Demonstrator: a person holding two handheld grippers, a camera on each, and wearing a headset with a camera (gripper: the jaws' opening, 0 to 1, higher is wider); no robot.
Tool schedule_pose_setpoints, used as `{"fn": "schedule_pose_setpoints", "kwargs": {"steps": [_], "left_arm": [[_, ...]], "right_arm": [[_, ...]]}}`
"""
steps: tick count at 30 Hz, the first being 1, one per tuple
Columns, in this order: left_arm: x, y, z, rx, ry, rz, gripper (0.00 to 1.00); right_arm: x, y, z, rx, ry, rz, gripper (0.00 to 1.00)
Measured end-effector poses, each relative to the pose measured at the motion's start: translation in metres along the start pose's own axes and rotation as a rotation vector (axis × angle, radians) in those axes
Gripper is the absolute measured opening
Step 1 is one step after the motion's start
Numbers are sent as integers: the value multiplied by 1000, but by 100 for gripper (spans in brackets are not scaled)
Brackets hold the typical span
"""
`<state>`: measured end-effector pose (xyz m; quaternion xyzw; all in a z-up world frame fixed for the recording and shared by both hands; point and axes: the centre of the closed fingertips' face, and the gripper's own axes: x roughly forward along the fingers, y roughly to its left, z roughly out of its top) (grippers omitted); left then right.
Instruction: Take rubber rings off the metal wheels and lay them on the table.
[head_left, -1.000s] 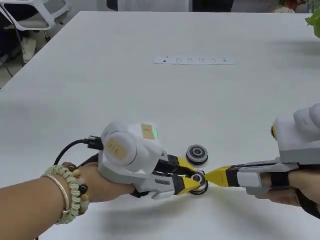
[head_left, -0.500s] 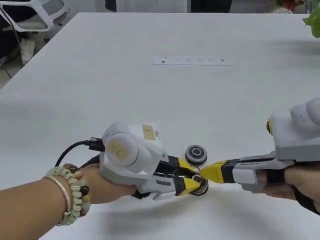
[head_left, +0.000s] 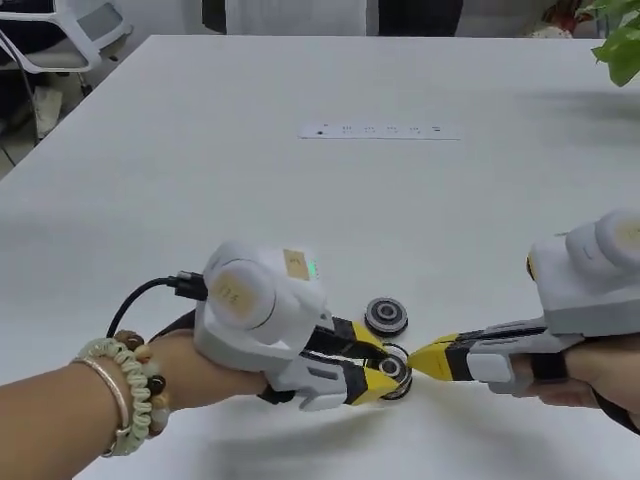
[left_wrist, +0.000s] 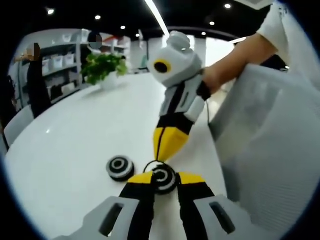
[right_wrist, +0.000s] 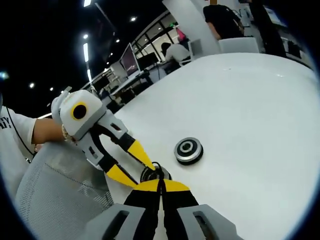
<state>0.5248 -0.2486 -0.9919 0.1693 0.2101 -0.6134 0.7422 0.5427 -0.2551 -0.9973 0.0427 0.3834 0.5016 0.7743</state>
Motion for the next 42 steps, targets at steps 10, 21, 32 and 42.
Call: {"fn": "schedule_pose_setpoints", "kwargs": {"steps": [10, 21, 32, 42], "left_arm": [[-17, -19, 21, 73, 1, -86, 38], [-56, -27, 30, 118, 45, -77, 51], [-118, 0, 19, 29, -4, 150, 64], [-150, -5, 0, -64, -61, 290, 79]], "right_arm": [[-10, 3, 3, -65, 30, -28, 0], [-29, 18, 12, -53, 10, -11, 0], [-48, 41, 24, -21, -20, 18, 0], [-59, 52, 31, -58, -24, 19, 0]]}}
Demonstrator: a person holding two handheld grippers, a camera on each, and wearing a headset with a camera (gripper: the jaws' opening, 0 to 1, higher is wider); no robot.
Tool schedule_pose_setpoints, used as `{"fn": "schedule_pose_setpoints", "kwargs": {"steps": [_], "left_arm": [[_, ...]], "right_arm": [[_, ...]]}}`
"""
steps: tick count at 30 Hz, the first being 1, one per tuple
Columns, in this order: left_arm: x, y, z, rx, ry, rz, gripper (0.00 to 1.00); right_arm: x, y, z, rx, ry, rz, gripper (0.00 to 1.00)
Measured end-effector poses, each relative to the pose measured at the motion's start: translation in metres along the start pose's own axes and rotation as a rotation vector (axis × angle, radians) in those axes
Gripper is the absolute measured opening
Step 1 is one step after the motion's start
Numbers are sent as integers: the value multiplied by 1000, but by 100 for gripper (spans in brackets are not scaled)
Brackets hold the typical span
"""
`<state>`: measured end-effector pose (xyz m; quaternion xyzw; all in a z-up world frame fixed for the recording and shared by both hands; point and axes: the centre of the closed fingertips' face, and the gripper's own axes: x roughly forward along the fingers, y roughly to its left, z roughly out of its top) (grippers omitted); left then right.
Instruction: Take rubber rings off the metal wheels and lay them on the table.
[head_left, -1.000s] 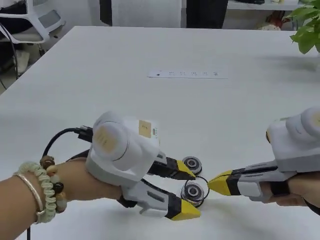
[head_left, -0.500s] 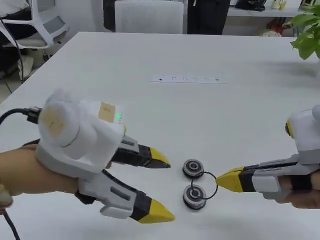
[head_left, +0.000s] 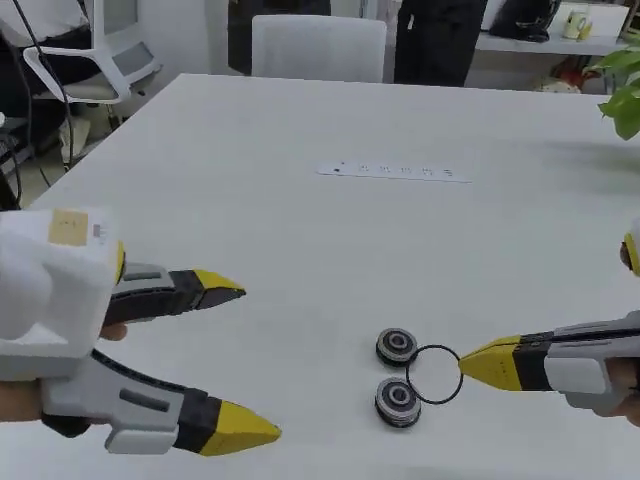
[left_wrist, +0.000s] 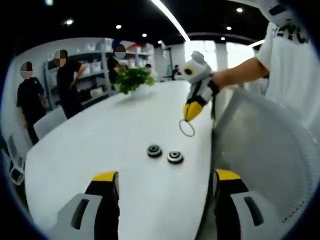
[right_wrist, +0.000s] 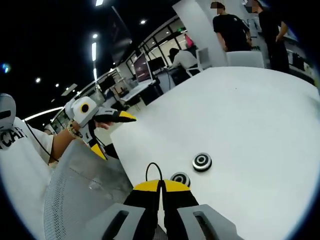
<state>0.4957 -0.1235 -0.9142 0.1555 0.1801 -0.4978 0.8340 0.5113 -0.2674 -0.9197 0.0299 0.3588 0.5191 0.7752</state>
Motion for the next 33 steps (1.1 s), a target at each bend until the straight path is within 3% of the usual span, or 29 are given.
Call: {"fn": "schedule_pose_setpoints", "kwargs": {"steps": [9, 12, 15, 21, 33], "left_arm": [[-24, 8, -13, -111, -41, 112, 88], [-27, 6, -14, -186, -78, 134, 90], [-27, 5, -11, -196, -106, 148, 93], [-25, 5, -15, -218, -102, 158, 94], [-24, 3, -17, -229, -98, 152, 100]], "right_arm": [[-9, 9, 26, -6, -52, 10, 0], [-9, 11, 33, -14, -60, 19, 0], [-8, 10, 40, -18, -69, 16, 0], [3, 16, 46, -43, -69, 35, 0], [44, 23, 54, -57, -42, 89, 0]]}}
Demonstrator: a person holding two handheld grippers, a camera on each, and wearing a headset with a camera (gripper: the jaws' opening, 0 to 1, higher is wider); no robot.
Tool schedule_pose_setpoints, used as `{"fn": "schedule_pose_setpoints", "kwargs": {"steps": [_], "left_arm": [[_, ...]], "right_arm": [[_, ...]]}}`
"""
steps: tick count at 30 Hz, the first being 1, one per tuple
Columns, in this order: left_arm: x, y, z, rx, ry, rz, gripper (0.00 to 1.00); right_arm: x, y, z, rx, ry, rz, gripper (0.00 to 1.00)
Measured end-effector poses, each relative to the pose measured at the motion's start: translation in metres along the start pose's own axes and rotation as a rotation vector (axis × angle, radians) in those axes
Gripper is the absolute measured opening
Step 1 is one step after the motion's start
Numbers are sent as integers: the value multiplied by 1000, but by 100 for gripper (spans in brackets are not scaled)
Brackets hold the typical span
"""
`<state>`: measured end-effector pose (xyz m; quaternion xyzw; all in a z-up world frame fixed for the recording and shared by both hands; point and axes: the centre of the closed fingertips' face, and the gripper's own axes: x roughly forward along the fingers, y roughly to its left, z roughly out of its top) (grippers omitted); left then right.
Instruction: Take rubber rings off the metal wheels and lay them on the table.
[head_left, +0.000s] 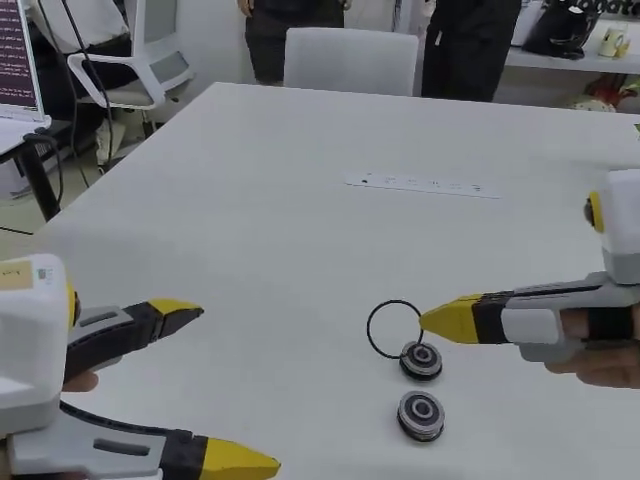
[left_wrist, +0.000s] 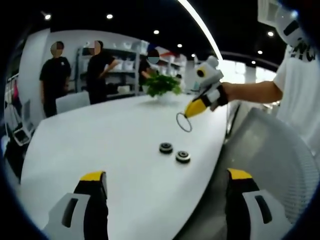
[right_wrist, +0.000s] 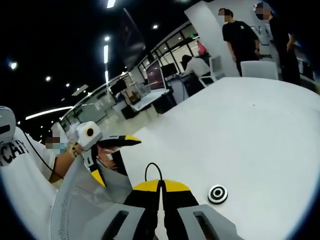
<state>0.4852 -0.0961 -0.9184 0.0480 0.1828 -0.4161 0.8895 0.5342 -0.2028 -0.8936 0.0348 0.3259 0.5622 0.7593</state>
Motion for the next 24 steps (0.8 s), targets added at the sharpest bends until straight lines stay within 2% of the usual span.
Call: {"fn": "schedule_pose_setpoints", "kwargs": {"steps": [7, 12, 24], "left_arm": [[1, -2, 0, -16, -6, -17, 100], [1, -2, 1, -11, -4, -20, 100], [1, -1, 0, -20, 1, -16, 100]], "right_arm": [[22, -3, -2, -5, 45, 20, 0], [40, -14, -10, -4, 98, 12, 0], [72, -27, -34, 6, 188, 2, 0]]}}
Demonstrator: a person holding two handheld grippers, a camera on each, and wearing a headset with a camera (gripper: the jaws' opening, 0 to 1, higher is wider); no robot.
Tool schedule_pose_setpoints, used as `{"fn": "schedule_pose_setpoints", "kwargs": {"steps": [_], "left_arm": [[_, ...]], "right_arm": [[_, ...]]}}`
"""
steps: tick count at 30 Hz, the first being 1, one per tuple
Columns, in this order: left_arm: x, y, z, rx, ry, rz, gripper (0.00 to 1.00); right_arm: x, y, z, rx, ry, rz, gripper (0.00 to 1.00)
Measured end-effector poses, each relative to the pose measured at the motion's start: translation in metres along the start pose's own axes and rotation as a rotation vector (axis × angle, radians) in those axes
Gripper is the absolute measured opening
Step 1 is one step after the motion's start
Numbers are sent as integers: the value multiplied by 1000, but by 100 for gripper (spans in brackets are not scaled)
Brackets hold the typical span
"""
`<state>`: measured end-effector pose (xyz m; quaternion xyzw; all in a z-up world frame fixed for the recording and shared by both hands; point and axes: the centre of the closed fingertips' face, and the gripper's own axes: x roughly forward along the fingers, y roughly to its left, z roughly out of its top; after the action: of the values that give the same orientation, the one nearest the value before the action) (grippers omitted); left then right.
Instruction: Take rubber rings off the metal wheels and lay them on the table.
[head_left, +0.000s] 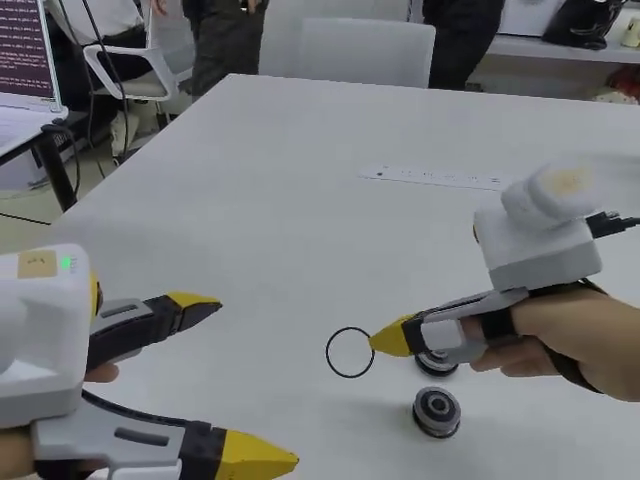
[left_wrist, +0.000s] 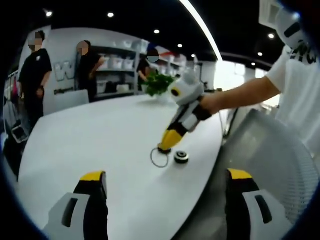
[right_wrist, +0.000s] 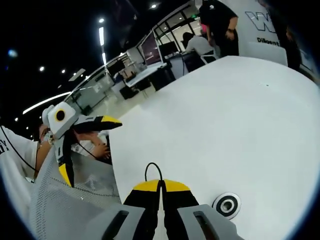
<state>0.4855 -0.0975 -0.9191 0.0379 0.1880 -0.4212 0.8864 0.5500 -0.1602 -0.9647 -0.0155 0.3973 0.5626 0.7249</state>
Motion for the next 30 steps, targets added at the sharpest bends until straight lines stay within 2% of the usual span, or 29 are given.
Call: {"fn": "schedule_pose_setpoints", "kwargs": {"steps": [7, 15, 22, 30], "left_arm": [[0, 0, -3, 0, 9, -3, 100], [1, 0, -6, -5, 19, -8, 100], [3, -1, -7, -14, 18, -12, 100], [3, 0, -6, -19, 11, -10, 99]], "right_arm": [[19, -13, -14, -6, 61, -40, 0], [29, -25, -22, -5, 70, -71, 0], [31, -33, -22, 0, 51, -100, 0], [31, -43, -27, -20, 66, -139, 0]]}}
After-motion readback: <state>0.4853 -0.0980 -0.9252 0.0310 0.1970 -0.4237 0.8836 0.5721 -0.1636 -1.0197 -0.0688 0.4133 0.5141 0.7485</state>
